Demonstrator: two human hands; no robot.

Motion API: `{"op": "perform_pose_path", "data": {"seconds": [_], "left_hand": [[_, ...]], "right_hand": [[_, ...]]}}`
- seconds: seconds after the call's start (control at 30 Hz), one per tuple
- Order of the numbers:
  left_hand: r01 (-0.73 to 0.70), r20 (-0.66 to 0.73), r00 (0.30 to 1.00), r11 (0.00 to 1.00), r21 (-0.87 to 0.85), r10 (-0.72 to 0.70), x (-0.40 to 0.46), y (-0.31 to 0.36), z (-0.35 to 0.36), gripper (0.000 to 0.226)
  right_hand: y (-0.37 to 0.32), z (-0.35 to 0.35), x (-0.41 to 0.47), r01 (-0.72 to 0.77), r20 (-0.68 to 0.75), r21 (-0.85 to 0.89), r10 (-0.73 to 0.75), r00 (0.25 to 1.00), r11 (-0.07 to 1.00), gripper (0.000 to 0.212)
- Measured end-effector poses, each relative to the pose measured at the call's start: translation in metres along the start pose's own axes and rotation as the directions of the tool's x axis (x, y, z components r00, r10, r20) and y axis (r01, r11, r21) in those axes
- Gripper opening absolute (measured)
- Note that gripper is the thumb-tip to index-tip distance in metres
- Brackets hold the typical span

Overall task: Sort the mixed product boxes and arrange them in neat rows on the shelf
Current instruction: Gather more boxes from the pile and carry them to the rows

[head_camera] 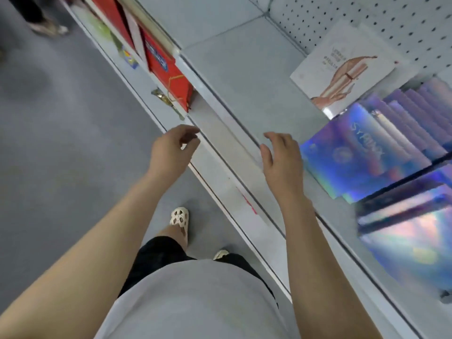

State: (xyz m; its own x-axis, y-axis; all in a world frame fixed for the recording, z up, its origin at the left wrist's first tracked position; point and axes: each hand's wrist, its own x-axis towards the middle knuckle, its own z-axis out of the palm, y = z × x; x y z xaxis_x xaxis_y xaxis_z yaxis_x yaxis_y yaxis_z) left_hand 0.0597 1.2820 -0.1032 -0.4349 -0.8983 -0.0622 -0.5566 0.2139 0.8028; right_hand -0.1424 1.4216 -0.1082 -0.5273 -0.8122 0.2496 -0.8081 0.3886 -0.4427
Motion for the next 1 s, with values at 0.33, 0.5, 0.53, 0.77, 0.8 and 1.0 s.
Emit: {"op": "perform_pose_path", "data": {"seconds": [0.33,0.5,0.53,0.77,0.8,1.0], "left_hand": [[0.213,-0.208,0.951,0.973,-0.093,-0.228,0.076,-0.120,-0.153,0.020],[0.247,-0.241,0.936,0.967,-0.068,-0.256,0.128,-0.156,-0.227,0.019],[0.253,-0.244,0.933,0.964,-0.075,-0.264,0.140,-0.164,-0.237,0.019],[0.261,-0.243,0.929,0.960,-0.103,-0.279,0.228,-0.205,-0.283,0.019],[0.249,-0.236,0.934,0.962,-0.112,-0.270,0.248,-0.209,-0.292,0.019],[0.258,-0.216,0.937,0.961,-0.103,-0.275,0.387,-0.241,-0.347,0.018]], "right_hand": [[-0.157,0.127,0.108,0.187,0.162,0.095,-0.201,0.966,0.978,0.032],[-0.239,0.171,0.164,0.203,0.177,0.115,-0.221,0.959,0.972,0.031],[-0.252,0.180,0.175,0.196,0.185,0.120,-0.216,0.959,0.973,0.031],[-0.308,0.240,0.255,0.247,0.204,0.145,-0.274,0.940,0.958,0.031],[-0.316,0.250,0.272,0.250,0.206,0.164,-0.281,0.938,0.954,0.031],[-0.370,0.327,0.397,0.181,0.248,0.161,-0.217,0.944,0.970,0.034]]}}
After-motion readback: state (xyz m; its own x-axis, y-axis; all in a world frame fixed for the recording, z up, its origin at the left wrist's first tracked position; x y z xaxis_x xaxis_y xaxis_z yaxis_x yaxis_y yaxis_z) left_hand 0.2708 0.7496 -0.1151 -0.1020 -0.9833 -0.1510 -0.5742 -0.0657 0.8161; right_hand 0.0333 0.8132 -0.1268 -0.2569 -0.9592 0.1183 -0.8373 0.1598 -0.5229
